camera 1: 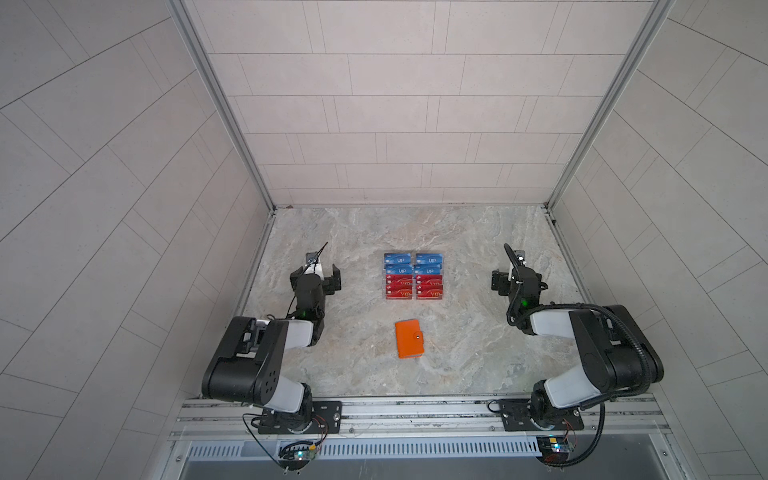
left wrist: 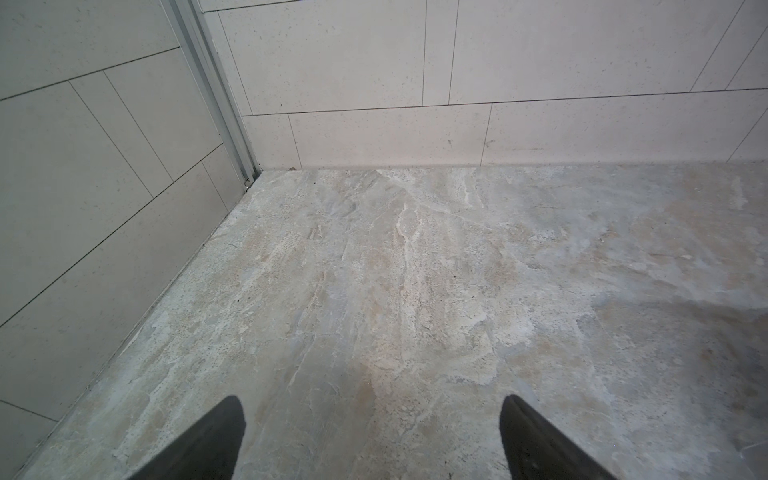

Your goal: Put the credit cards into the card holder

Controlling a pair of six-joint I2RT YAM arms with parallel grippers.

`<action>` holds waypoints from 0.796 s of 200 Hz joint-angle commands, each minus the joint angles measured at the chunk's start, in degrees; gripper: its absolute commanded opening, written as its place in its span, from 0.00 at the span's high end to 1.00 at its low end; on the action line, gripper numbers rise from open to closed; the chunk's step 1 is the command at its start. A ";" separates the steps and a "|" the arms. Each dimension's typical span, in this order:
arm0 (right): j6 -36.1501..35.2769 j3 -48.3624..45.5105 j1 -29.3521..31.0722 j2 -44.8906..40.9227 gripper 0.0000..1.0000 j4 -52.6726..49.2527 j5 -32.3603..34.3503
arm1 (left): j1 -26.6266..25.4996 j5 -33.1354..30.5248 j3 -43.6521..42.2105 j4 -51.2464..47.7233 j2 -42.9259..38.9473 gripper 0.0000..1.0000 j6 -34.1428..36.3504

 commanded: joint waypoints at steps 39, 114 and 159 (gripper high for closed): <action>-0.82 1.00 0.19 0.08 0.00 -0.06 0.62 | 0.11 -3.53 0.25 1.63 -0.82 0.00 -1.12; -0.91 6.41 0.36 -10.57 0.02 -16.77 2.07 | 0.11 -15.58 7.51 -19.52 -8.57 0.00 -6.50; 2.90 19.78 1.20 -19.28 0.13 -42.57 -1.51 | -3.36 -21.45 27.86 -57.96 -8.44 0.00 -14.07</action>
